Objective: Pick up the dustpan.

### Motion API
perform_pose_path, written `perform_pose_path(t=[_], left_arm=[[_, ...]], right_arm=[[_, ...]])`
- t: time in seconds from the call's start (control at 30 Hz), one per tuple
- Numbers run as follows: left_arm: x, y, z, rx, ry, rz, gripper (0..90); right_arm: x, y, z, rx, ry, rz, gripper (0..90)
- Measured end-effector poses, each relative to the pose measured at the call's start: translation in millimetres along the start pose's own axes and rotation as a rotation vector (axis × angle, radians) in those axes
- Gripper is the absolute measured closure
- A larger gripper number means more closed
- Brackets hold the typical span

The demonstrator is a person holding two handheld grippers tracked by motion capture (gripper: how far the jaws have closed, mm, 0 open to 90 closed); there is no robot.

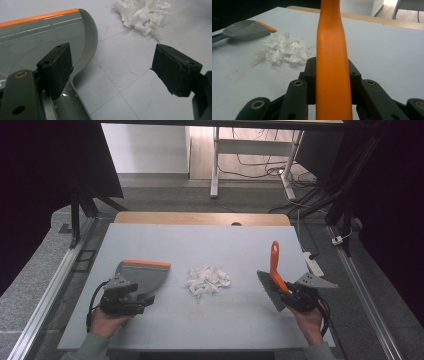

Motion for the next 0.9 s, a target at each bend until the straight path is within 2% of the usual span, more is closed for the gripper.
perform_pose_path(t=[0.57, 0.9], left_arm=[[3.3, 0.1, 0.5, -0.009, 0.012, -0.008, 18.3], [2.8, -1.1, 3.5, -0.003, -0.003, -0.018, 18.2]], right_arm=[[-0.4, -0.2, 0.5, 0.002, -0.001, -0.004, 70.2], [-0.6, 1.9, 0.0, 0.004, 0.011, 0.002, 70.2]])
Point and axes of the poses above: each handheld gripper's, and its own axes: y roughly forward along the jaws, z roughly out of its top, x roughly to its right, the point moved 8 cm from there along y, roughly forward along the jaws, and after that the axes turned 2 degrees about x, right-handed, at the moved point
